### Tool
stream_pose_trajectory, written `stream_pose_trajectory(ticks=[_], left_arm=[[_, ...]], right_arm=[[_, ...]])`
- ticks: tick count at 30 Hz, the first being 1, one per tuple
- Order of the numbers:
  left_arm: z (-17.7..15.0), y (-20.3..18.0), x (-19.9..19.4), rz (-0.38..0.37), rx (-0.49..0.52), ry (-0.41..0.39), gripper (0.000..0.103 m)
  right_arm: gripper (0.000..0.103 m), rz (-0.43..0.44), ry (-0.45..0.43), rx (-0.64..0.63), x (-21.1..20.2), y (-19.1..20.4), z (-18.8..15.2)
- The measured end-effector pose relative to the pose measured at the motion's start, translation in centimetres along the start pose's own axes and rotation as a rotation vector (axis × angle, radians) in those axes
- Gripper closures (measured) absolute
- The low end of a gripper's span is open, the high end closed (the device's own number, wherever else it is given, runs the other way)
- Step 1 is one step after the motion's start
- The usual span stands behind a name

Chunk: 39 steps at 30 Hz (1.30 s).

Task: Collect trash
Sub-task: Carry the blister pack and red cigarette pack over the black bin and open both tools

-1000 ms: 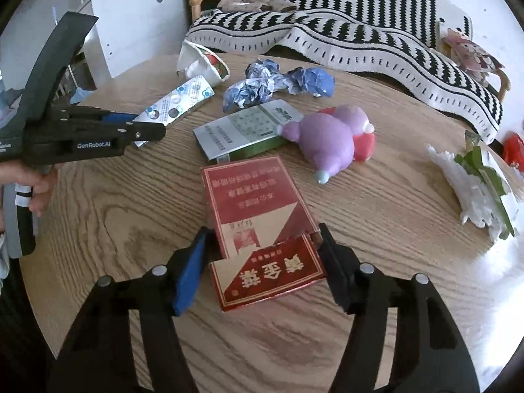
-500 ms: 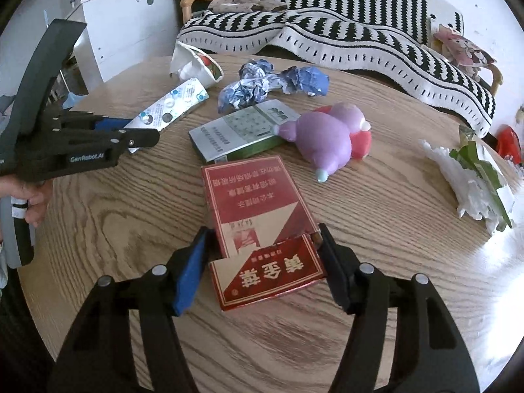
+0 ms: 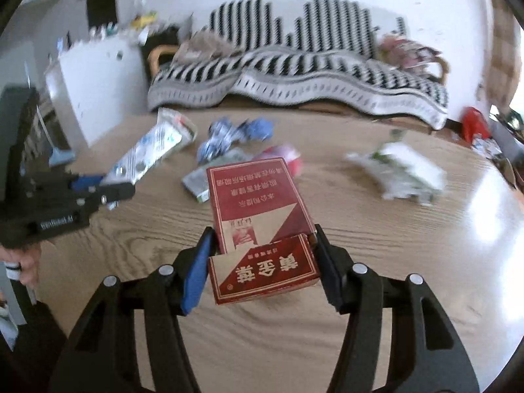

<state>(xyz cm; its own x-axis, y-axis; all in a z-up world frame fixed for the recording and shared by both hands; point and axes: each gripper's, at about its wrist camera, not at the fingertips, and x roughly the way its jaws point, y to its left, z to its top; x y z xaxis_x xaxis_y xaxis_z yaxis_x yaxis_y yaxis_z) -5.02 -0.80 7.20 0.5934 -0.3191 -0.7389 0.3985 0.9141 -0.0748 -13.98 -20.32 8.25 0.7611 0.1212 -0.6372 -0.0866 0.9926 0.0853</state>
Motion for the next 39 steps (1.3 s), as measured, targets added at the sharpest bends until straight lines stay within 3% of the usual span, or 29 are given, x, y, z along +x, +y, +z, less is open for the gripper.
stream_pose_trajectory(ticks=[3,7,11,14,18,21,23,26,30,39], left_arm=[[-0.3,-3.4,-2.5,-0.085,0.032,-0.019,0.070],[-1.3,-9.3,-4.6,-0.296,0.041,0.012,0.070],[-3.8,-16.7,-5.3,-0.388,0.165,0.067,0.070],[-6.9,-21.9,-3.9,-0.454,0.227,0.162,0.070],[-11.6,-26.4,-0.7,-0.484,0.256,0.315,0.070],[-15.2,-29.2,1.8,-0.514,0.261,0.438,0.070],[-17.8,-30.7,3.7,-0.496,0.283,0.515,0.070],[-19.3,-32.0,4.3,-0.508,0.316,0.540,0.070],[-20.4,-33.3,3.8,-0.508,0.399,0.531,0.070],[-20.7,-33.9,4.7,-0.510,0.400,0.554,0.070]], right_arm=[[0.045,-0.041,-0.051,0.052,-5.7,-2.9,-1.3],[0.045,-0.025,-0.088,0.174,-13.0,-7.3,-4.3],[0.045,-0.066,-0.082,0.282,-18.3,-11.3,-9.0],[0.045,-0.109,-0.046,0.378,-20.0,-13.9,-13.5],[0.045,-0.139,0.023,0.527,-20.4,-16.6,-20.1],[0.045,-0.145,0.144,0.599,-18.0,-18.0,-25.3],[0.045,-0.104,0.219,0.725,-16.4,-19.3,-29.5],[0.045,-0.081,0.257,0.825,-15.7,-19.5,-33.3],[0.045,-0.087,0.263,0.855,-16.1,-20.2,-34.6],[0.045,-0.101,0.266,0.881,-15.9,-21.5,-34.7]])
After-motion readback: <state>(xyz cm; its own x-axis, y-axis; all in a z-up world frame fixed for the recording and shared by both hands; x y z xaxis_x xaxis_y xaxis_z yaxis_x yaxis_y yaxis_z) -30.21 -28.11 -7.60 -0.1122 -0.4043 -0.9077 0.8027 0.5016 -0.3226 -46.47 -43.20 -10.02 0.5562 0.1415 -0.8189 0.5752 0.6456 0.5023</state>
